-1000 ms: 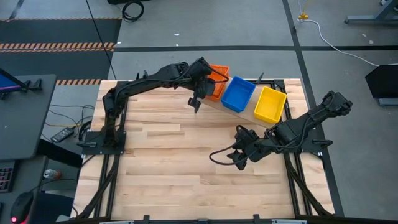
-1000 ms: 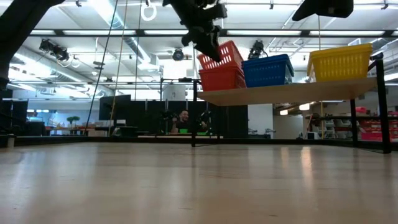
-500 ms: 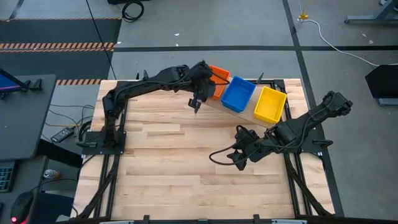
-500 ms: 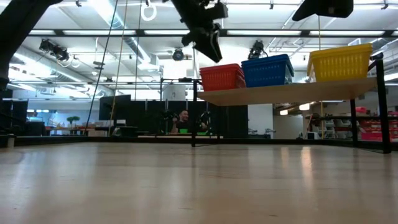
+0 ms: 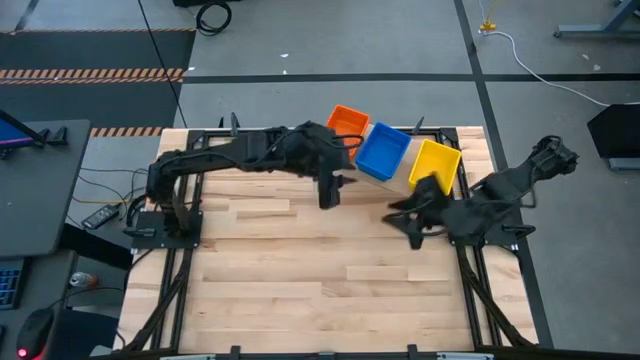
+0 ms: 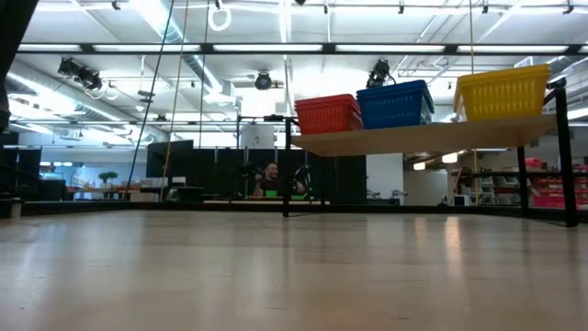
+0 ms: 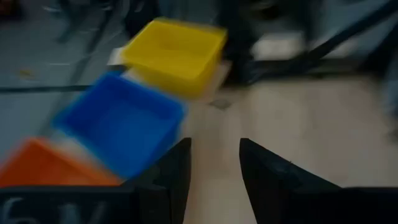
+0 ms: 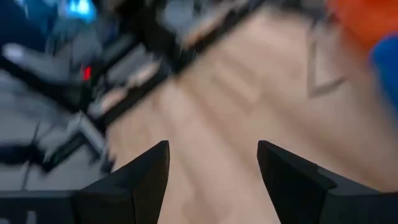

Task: Stack baskets on shelf by color
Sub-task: Return to Home Position

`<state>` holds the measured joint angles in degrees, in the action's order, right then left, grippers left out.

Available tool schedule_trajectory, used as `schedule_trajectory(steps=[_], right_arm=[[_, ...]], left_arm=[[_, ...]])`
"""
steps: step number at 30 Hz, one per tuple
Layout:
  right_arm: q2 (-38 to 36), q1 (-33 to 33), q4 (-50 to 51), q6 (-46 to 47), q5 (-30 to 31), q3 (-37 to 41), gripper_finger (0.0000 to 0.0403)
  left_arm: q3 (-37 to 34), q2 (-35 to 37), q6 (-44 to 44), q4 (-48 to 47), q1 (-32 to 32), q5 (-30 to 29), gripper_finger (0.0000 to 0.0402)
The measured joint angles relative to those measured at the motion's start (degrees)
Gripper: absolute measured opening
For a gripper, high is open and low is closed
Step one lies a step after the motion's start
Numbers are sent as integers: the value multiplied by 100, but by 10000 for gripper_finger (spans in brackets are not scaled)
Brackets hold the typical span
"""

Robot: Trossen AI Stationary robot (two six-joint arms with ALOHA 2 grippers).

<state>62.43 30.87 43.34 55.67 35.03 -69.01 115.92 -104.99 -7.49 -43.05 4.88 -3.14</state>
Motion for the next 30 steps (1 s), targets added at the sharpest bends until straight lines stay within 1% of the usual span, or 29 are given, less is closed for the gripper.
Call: schedule_trajectory(steps=[2, 5, 6, 8, 11, 14, 17, 19, 23, 25, 28, 30], right_arm=[[-250, 242, -51, -169, 785, 47, 244], [-585, 670, -134, -187, 1877, 274, 231], [-692, 801, -258, -188, 2117, 396, 225], [-896, 1044, -535, -186, 2373, 688, 212], [-1184, 1308, -1198, -293, 2389, 1143, 187], [-1501, 1528, -2118, -853, 2382, 1545, 154], [-1853, 1672, -3129, -1664, 2380, 1872, 111], [-2085, 1757, -3632, -2096, 2343, 2114, 79], [-2543, 1913, -4517, -2495, 2257, 2627, 15], [-2736, 1996, -4945, -2615, 2251, 2922, 8], [-2952, 2078, -5845, -2881, 2243, 3415, 19], [-3051, 2099, -6682, -3217, 2234, 3783, 22]], left_arm=[[0, 64, 649, 150, -149, 176, 142], [0, 129, 1425, 518, -364, 108, 142], [0, 131, 1662, 738, -441, 25, 142], [0, 131, 1940, 1177, -628, -243, 141], [0, 127, 2039, 1556, -928, -786, 137], [-2, 117, 2183, 1470, -1148, -1190, 122], [-7, 109, 2370, 1415, -1265, -1287, 98], [-7, 109, 2530, 1431, -1322, -1319, 77], [-7, 119, 2718, 1382, -1512, -1563, 25], [-9, 152, 2766, 1336, -1621, -1751, 8], [-9, 232, 2790, 1236, -1787, -2046, 9], [-9, 260, 2794, 1230, -1885, -2242, 8]])
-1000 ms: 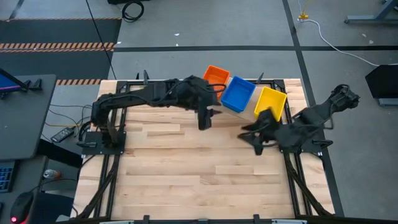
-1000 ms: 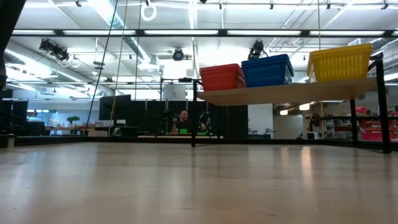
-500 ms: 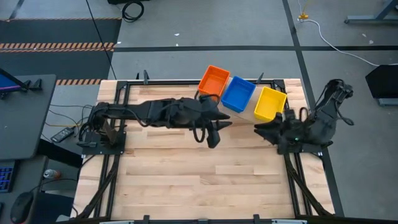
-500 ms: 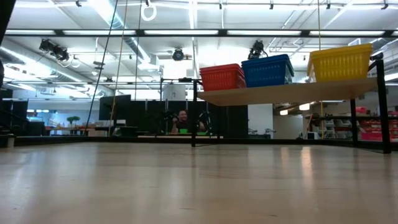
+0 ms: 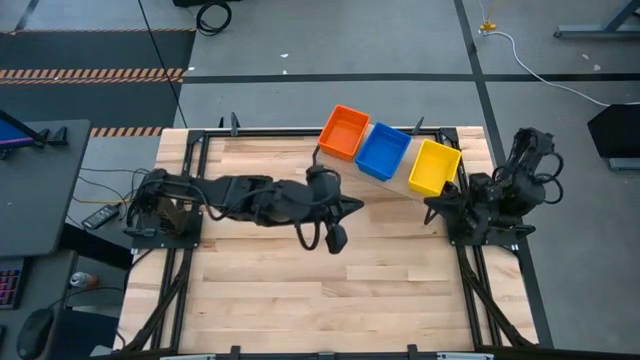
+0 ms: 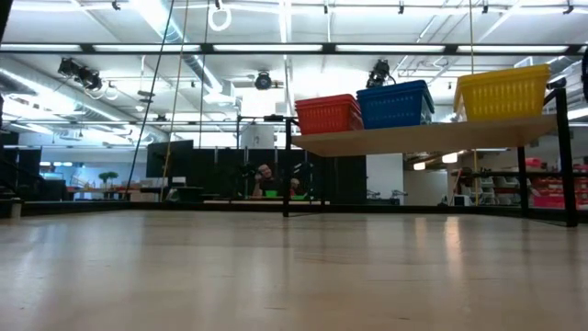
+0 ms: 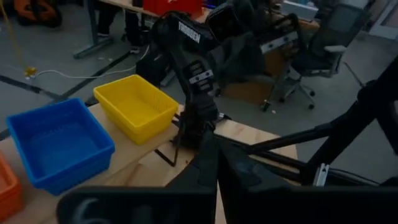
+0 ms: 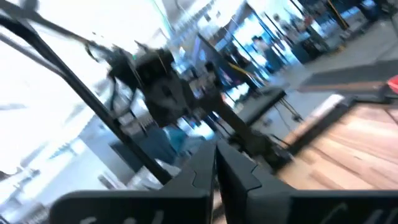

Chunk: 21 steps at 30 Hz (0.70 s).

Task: Stack baskets on shelf by color
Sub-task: Return to Home Position

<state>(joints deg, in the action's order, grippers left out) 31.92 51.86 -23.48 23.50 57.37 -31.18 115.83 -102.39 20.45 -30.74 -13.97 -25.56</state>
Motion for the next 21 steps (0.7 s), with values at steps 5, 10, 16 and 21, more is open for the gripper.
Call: schedule_trajectory(steps=[5, 10, 16, 21], right_arm=[[-89, 7, -2536, -1131, -421, 892, 7], [-92, 8, -4485, -1781, -952, 1653, 11], [-87, 40, -4786, -1244, -985, 2256, 7], [-134, 144, -4781, -892, -1384, 2576, 6]], left_arm=[[0, 64, 81, -89, -204, -143, 5], [0, 53, 597, -79, -270, 257, 3], [-2, -70, 899, 372, -271, 1093, 2], [13, -159, 938, 1476, -203, 1905, 1]])
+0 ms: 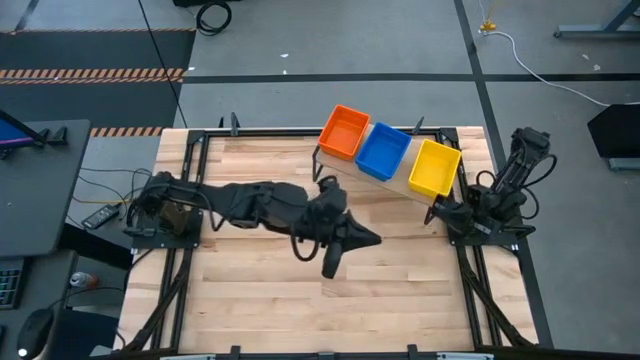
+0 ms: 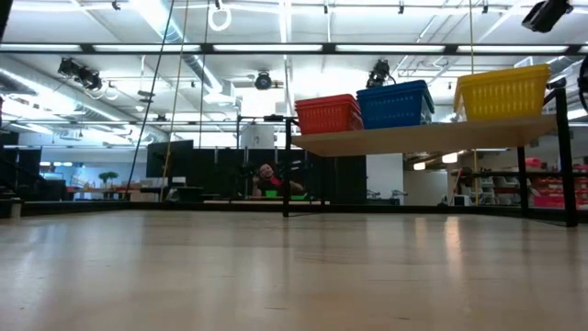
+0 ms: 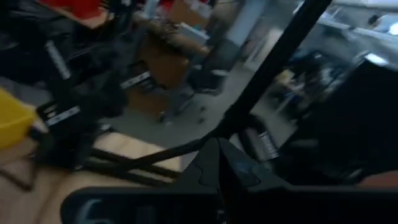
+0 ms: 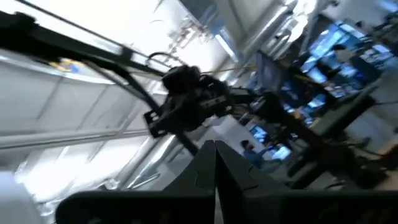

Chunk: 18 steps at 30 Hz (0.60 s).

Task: Stack baskets on shelf by color
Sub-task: Return to Home Position

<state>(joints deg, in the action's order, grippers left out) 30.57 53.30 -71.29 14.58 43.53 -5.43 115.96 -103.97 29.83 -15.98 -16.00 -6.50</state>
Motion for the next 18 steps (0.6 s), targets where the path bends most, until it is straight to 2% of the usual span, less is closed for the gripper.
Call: schedule_trajectory(steps=[4, 9, 14, 18], right_arm=[[-166, 60, -54, 29, -489, 174, 6], [-526, 70, -75, 31, -1026, 446, 6], [-850, 74, 187, -97, -1183, 509, 6], [-884, 74, 287, -144, -1181, 509, 6]], left_arm=[[-13, -197, 331, 853, 136, 465, 1], [-13, -450, 790, 1819, 209, 519, 2], [-13, -499, 1026, 1193, 280, -253, 11], [-13, -503, 972, 1218, 264, -383, 12]])
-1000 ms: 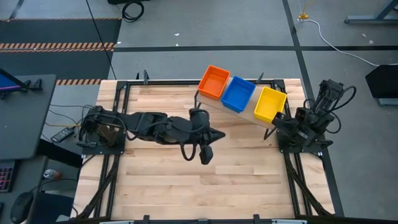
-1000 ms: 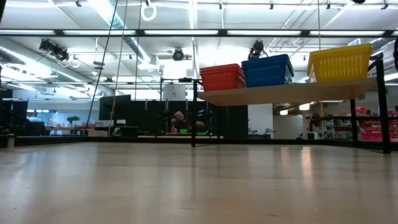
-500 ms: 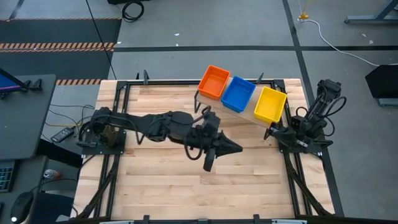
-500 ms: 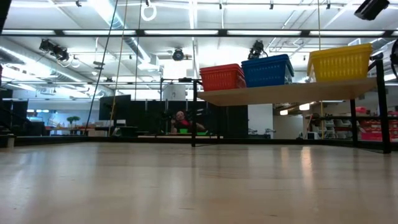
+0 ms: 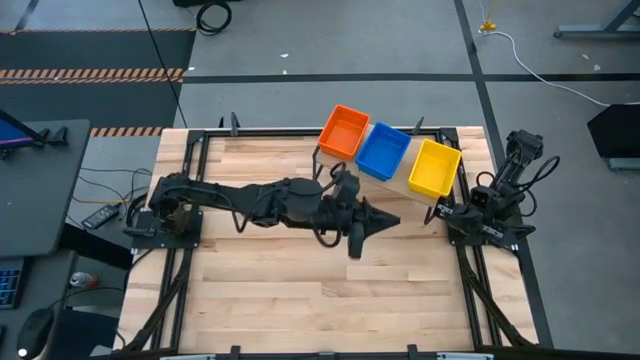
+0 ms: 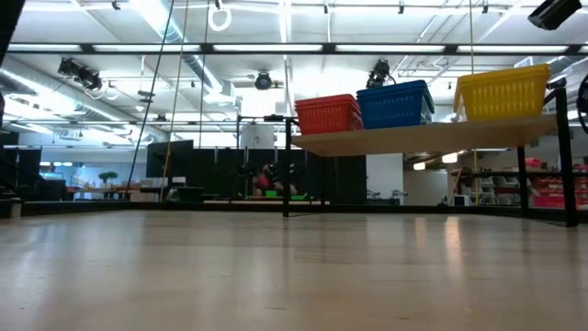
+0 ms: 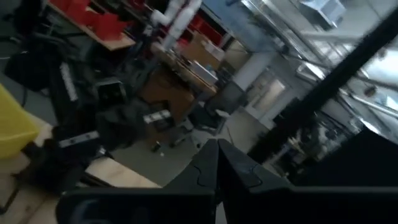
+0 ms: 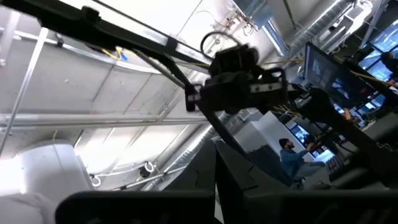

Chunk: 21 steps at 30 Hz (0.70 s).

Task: Stack baskets on shelf by color
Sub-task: Return to Home Position

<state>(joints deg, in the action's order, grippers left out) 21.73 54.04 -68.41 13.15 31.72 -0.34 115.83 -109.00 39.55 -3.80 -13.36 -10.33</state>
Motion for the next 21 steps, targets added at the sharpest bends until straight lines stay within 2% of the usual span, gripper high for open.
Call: schedule_trajectory(steps=[7, 10, 17, 21], right_arm=[[-131, 0, -89, -96, 59, 0, 6], [-176, 0, 22, -52, 375, 0, 5], [-172, 102, 1703, -136, 315, -113, 4], [-234, -29, 1571, -288, 234, -122, 5]], left_arm=[[0, 79, -875, 94, 69, 321, 4], [2, 172, -902, -136, 226, 879, 3], [0, 575, -921, -742, 875, 2515, 2], [2, 852, -1092, -1302, 1208, 2823, 2]])
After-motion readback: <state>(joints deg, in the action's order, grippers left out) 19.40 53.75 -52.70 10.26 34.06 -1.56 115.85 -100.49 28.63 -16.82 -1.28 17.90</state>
